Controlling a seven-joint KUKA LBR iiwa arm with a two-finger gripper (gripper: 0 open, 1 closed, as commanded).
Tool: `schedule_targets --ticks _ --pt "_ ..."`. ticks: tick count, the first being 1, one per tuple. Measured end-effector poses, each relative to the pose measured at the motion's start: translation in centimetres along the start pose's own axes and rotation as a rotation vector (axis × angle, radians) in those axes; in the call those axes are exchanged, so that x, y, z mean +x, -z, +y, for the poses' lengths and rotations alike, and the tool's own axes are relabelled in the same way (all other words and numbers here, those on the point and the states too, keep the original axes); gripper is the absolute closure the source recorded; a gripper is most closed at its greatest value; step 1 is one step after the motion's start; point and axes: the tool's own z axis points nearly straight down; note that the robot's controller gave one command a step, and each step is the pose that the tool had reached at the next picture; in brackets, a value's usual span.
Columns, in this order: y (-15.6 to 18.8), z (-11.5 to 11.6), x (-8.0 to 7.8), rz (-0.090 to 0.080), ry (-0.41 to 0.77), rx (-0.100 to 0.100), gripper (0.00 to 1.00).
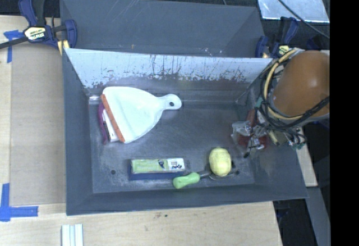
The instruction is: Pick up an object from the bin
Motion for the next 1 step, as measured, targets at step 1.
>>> schedule_targets --ticks 1 --pt "2.60 -0.25 -0.29 -0.011 -0.002 0.008 1.00"
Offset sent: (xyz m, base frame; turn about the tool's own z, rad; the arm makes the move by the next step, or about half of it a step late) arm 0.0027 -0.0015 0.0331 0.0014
